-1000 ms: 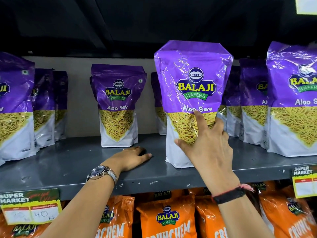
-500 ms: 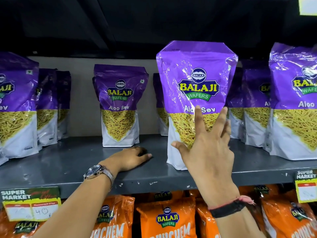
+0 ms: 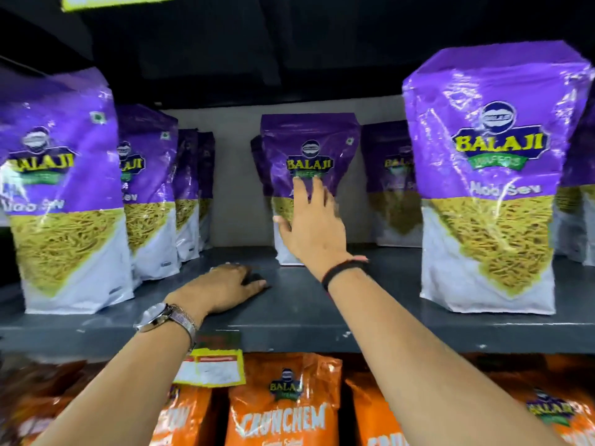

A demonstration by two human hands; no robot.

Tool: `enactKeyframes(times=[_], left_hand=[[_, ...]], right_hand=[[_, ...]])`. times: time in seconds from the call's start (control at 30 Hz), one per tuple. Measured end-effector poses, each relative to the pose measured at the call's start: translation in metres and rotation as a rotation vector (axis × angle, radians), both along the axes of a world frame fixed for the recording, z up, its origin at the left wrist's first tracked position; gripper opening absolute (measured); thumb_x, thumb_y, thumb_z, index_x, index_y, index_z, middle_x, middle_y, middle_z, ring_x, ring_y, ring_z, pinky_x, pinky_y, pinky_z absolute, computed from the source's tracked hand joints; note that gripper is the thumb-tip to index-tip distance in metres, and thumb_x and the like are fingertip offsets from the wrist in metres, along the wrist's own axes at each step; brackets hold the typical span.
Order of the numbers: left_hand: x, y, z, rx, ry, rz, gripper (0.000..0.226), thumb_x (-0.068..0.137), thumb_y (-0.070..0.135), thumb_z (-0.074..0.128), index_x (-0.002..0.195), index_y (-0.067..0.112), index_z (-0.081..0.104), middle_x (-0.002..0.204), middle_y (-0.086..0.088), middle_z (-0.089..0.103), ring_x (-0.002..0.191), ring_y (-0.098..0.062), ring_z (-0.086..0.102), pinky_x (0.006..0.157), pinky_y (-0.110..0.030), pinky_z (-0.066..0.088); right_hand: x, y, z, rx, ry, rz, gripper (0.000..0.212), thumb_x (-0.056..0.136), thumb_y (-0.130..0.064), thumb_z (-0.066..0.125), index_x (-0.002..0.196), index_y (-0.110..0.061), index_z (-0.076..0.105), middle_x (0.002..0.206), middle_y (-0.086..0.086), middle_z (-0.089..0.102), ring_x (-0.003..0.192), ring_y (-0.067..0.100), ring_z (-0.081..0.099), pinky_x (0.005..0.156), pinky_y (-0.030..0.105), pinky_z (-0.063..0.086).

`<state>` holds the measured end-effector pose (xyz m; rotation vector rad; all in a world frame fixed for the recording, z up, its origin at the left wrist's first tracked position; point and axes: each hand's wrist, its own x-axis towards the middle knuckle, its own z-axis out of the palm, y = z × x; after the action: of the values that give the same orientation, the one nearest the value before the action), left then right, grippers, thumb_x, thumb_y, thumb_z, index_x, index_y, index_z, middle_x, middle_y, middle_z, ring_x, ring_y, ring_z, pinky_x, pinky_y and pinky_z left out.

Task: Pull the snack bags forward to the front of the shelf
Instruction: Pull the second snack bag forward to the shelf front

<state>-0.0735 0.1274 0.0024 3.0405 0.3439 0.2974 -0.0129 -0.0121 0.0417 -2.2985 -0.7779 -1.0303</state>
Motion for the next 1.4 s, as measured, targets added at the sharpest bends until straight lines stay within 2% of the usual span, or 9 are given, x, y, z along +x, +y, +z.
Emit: enactKeyframes(times=[0.1,0.27,0.4,0.5,0.7,0.9,1.13,1.4], left_hand=[[-0.003,0.015,-0.002,-0.021,-0.011,-0.030,0.052,0.090,0.052,0.036,0.116,0.010,0.054,0.131,-0.016,0.054,0.122,-0.029,0.047,0.102,-0.037,0.037],[0.001,0.023,-0.010,-0.070,-0.011,-0.110,0.054,0.093,0.048,0.032,0.133,0.014,0.044,0.144,-0.012,0.042,0.133,-0.027,0.036,0.110,-0.034,0.028],[0.005,0.025,-0.013,-0.074,-0.022,-0.118,0.053,0.093,0.048,0.031,0.133,0.015,0.044,0.144,-0.012,0.042,0.132,-0.028,0.037,0.111,-0.036,0.028],[0.006,0.027,-0.014,-0.087,-0.030,-0.100,0.053,0.092,0.050,0.032,0.131,0.017,0.045,0.142,-0.012,0.043,0.131,-0.030,0.037,0.109,-0.036,0.029],[0.007,0.028,-0.016,-0.102,-0.041,-0.090,0.053,0.091,0.051,0.033,0.130,0.018,0.047,0.141,-0.011,0.045,0.130,-0.029,0.038,0.110,-0.038,0.031],[0.003,0.025,-0.014,-0.103,-0.042,-0.088,0.052,0.091,0.051,0.033,0.129,0.017,0.047,0.141,-0.010,0.046,0.129,-0.027,0.040,0.107,-0.037,0.033],[-0.001,0.023,-0.012,-0.100,-0.021,-0.091,0.056,0.089,0.056,0.031,0.128,0.019,0.048,0.141,-0.009,0.045,0.129,-0.027,0.040,0.107,-0.039,0.034],[-0.002,0.023,-0.011,-0.095,0.010,-0.087,0.063,0.090,0.057,0.029,0.137,0.017,0.040,0.149,-0.008,0.037,0.136,-0.026,0.033,0.111,-0.037,0.027]], right_hand=[[0.014,0.027,-0.001,0.060,0.159,-0.041,0.084,0.087,-0.041,0.059,0.148,-0.014,0.007,0.155,0.023,0.005,0.140,0.042,0.016,0.107,0.052,0.031],[0.033,0.043,-0.008,0.108,0.262,-0.174,0.104,0.079,-0.042,0.070,0.149,-0.018,-0.003,0.155,0.022,-0.011,0.141,0.044,0.005,0.103,0.065,0.033],[0.045,0.044,-0.008,0.141,0.322,-0.201,0.113,0.075,-0.044,0.073,0.148,-0.021,-0.010,0.154,0.024,-0.013,0.141,0.045,0.005,0.104,0.062,0.034],[0.049,0.045,-0.011,0.099,0.343,-0.224,0.111,0.074,-0.045,0.073,0.148,-0.021,-0.006,0.154,0.027,-0.005,0.139,0.046,0.012,0.103,0.056,0.038],[0.053,0.047,-0.010,0.132,0.347,-0.217,0.109,0.074,-0.044,0.073,0.148,-0.025,-0.005,0.153,0.025,0.000,0.138,0.046,0.013,0.101,0.060,0.039],[0.054,0.047,-0.011,0.158,0.314,-0.206,0.101,0.078,-0.038,0.071,0.148,-0.025,0.000,0.149,0.025,0.012,0.134,0.047,0.021,0.100,0.056,0.042],[0.050,0.044,-0.011,0.172,0.296,-0.201,0.096,0.078,-0.036,0.070,0.148,-0.025,0.005,0.147,0.026,0.016,0.131,0.049,0.026,0.098,0.052,0.042],[0.031,0.032,-0.009,0.155,0.300,-0.151,0.095,0.078,-0.036,0.071,0.147,-0.024,0.007,0.143,0.023,0.022,0.126,0.048,0.032,0.097,0.049,0.042]])
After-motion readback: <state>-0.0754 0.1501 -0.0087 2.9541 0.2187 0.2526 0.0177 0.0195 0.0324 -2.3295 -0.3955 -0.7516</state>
